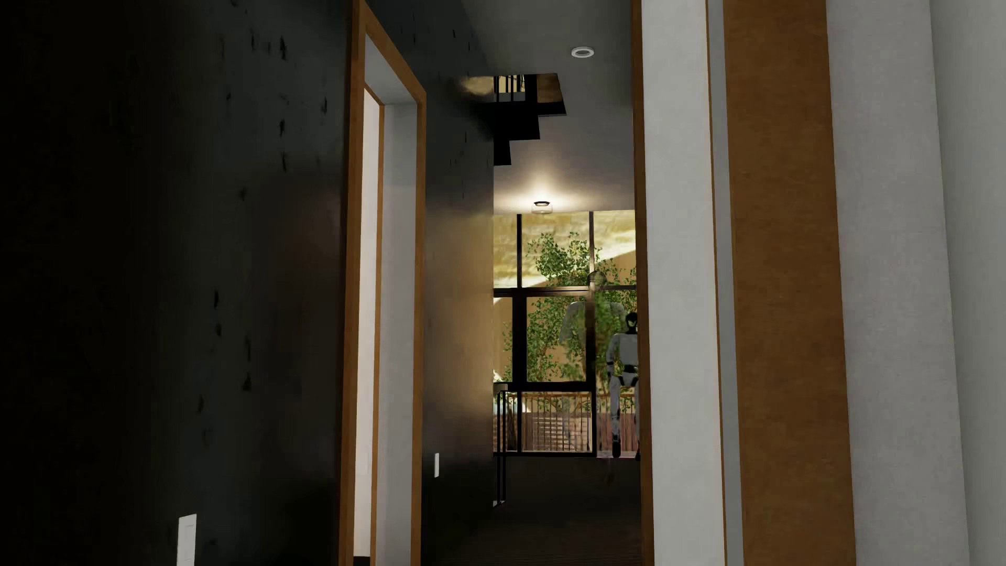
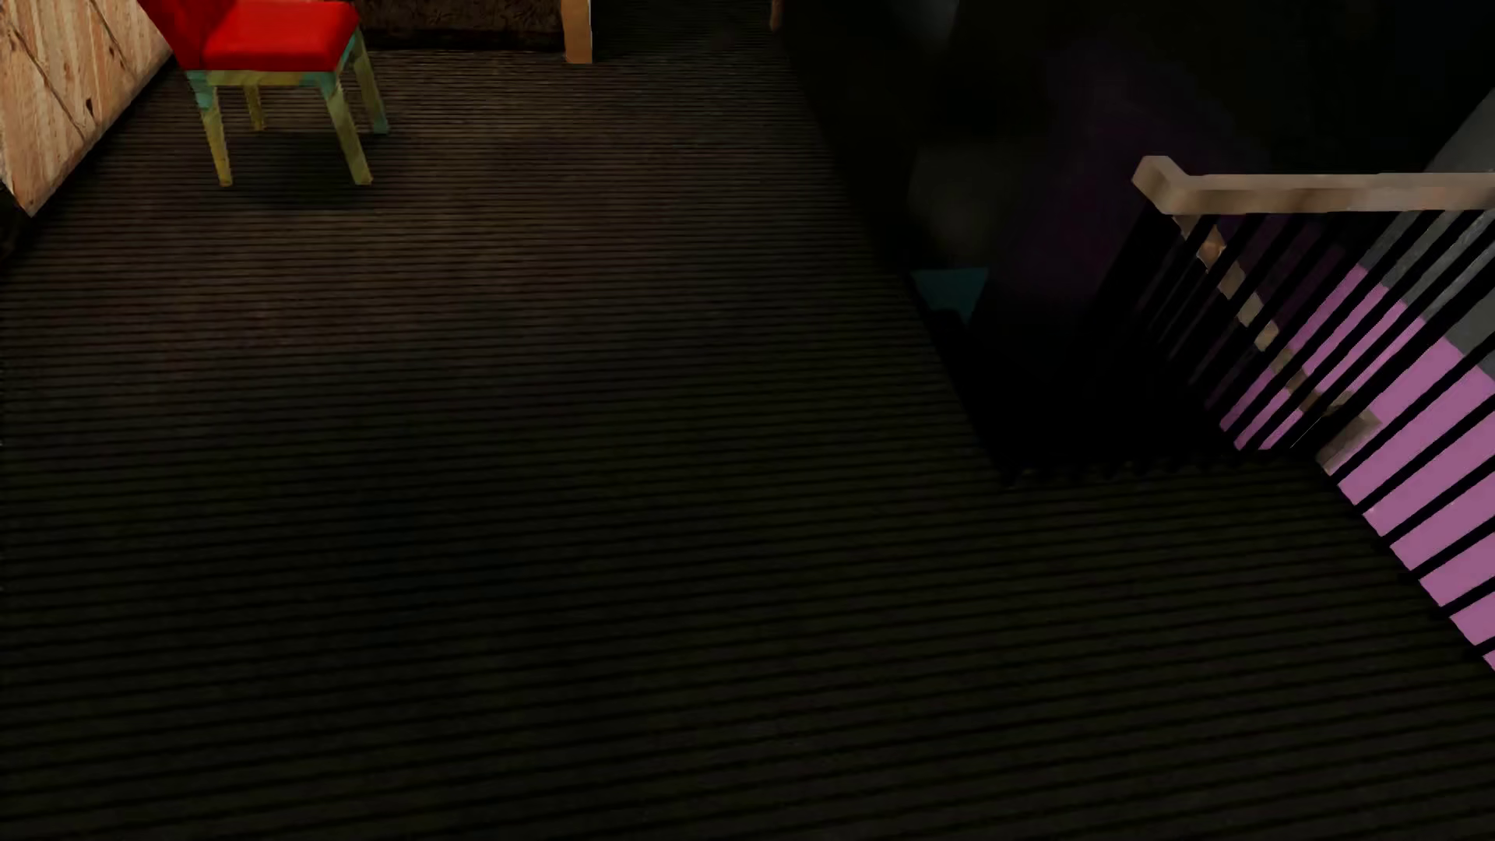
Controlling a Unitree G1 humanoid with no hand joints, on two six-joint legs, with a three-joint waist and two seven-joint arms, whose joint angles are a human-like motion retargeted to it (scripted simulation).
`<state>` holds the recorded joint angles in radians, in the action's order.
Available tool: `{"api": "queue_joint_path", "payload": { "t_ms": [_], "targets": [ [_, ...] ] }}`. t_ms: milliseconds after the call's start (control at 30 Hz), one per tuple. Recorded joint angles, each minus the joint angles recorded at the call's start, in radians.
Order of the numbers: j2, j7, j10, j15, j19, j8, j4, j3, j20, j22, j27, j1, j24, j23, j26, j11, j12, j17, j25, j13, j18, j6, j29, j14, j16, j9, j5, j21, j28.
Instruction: Go to the door
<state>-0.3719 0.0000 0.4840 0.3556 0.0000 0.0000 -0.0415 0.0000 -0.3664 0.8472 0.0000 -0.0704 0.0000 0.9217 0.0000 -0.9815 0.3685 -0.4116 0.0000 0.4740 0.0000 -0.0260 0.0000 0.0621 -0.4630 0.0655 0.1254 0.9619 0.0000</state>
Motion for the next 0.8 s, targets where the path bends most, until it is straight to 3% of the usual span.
{"api": "queue_joint_path", "payload": {
  "t_ms": [33,67,100,133,167,200,267,300,367,400,467,567,700,800],
  "targets": [
    [-0.011,0.000,0.003,0.072,0.000,0.000,0.007,-0.019,0.078,-0.073,0.000,-0.042,0.000,-0.007,0.000,0.170,-0.013,-0.001,0.000,-0.019,0.000,-0.007,0.000,0.022,-0.004,0.022,0.000,-0.028,0.000],
    [0.002,0.000,-0.001,0.063,0.000,0.000,0.017,-0.031,0.128,-0.133,0.000,-0.096,0.000,-0.023,0.000,0.335,-0.026,-0.004,0.000,-0.039,0.000,-0.012,0.000,0.044,-0.010,0.048,-0.001,-0.068,0.000],
    [0.015,0.000,-0.009,-0.051,0.000,0.000,0.028,-0.034,0.156,-0.178,0.000,-0.148,0.000,-0.049,0.000,0.477,-0.038,-0.012,0.000,-0.057,0.000,-0.021,0.000,0.067,-0.016,0.065,-0.003,-0.122,0.000],
    [0.024,0.000,-0.008,-0.237,0.000,0.000,0.032,-0.039,0.167,-0.206,0.000,-0.191,0.000,-0.080,0.000,0.558,-0.044,-0.022,0.000,-0.073,0.000,-0.035,0.000,0.084,-0.019,0.074,-0.010,-0.183,0.000],
    [0.009,0.000,-0.003,-0.330,0.000,0.000,0.044,-0.041,0.166,-0.215,0.000,-0.220,0.000,-0.105,0.000,0.561,-0.044,-0.033,0.000,-0.092,0.000,-0.039,0.000,0.091,-0.019,0.072,-0.029,-0.236,0.000],
    [-0.021,0.000,0.007,-0.271,0.000,0.000,0.036,-0.046,0.153,-0.197,0.000,-0.249,0.000,-0.117,0.000,0.558,-0.039,-0.040,0.000,-0.119,0.000,-0.051,0.000,0.085,-0.016,0.068,-0.024,-0.271,0.000],
    [-0.026,0.000,0.041,-0.118,0.000,0.000,-0.004,-0.082,0.047,-0.082,0.000,-0.276,0.000,-0.114,0.000,0.523,-0.021,-0.040,0.000,-0.159,0.000,-0.072,0.000,0.006,-0.010,0.025,-0.001,-0.313,0.000],
    [-0.034,0.000,0.117,-0.083,0.000,0.000,-0.040,-0.079,-0.069,0.023,0.000,-0.244,0.000,-0.100,0.000,0.494,-0.026,-0.038,0.000,-0.173,0.000,-0.087,0.000,-0.087,-0.003,-0.006,0.021,-0.310,0.000],
    [0.055,0.000,0.441,-0.166,0.000,0.000,-0.130,-0.062,-0.317,0.200,0.000,-0.063,0.000,-0.071,0.000,0.484,-0.029,-0.043,0.000,-0.207,0.000,-0.108,0.000,-0.322,0.019,-0.024,0.048,-0.255,0.000],
    [0.073,0.000,0.629,-0.213,0.000,0.000,-0.163,-0.033,-0.399,0.220,0.000,0.109,0.000,-0.052,0.000,0.500,-0.032,-0.041,0.000,-0.246,0.000,-0.118,0.000,-0.314,0.023,-0.048,0.077,-0.217,0.000],
    [0.282,0.000,0.809,-0.351,0.000,0.000,-0.140,0.066,-0.364,0.169,0.000,0.211,0.000,-0.068,0.000,0.547,0.040,-0.045,0.000,-0.244,0.000,-0.083,0.000,-0.123,0.030,0.012,0.057,-0.232,0.000],
    [0.515,0.000,0.572,-0.550,0.000,0.000,-0.072,0.154,-0.273,0.122,0.000,0.336,0.000,-0.135,0.000,0.561,0.138,-0.076,0.000,-0.196,0.000,-0.043,0.000,0.011,0.057,0.058,-0.004,-0.287,0.000],
    [0.689,0.000,-0.030,-0.617,0.000,0.000,-0.033,0.159,-0.342,0.126,0.000,0.333,0.000,-0.123,0.000,0.555,0.125,-0.079,0.000,-0.185,0.000,-0.041,0.000,-0.151,0.062,0.081,-0.003,-0.266,0.000],
    [0.811,0.000,0.094,-0.541,0.000,0.000,-0.033,0.178,-0.289,0.123,0.000,0.371,0.000,-0.103,0.000,0.576,0.119,-0.056,0.000,-0.118,0.000,-0.020,0.000,-0.177,0.040,0.069,-0.037,-0.214,0.000]
  ]
}}
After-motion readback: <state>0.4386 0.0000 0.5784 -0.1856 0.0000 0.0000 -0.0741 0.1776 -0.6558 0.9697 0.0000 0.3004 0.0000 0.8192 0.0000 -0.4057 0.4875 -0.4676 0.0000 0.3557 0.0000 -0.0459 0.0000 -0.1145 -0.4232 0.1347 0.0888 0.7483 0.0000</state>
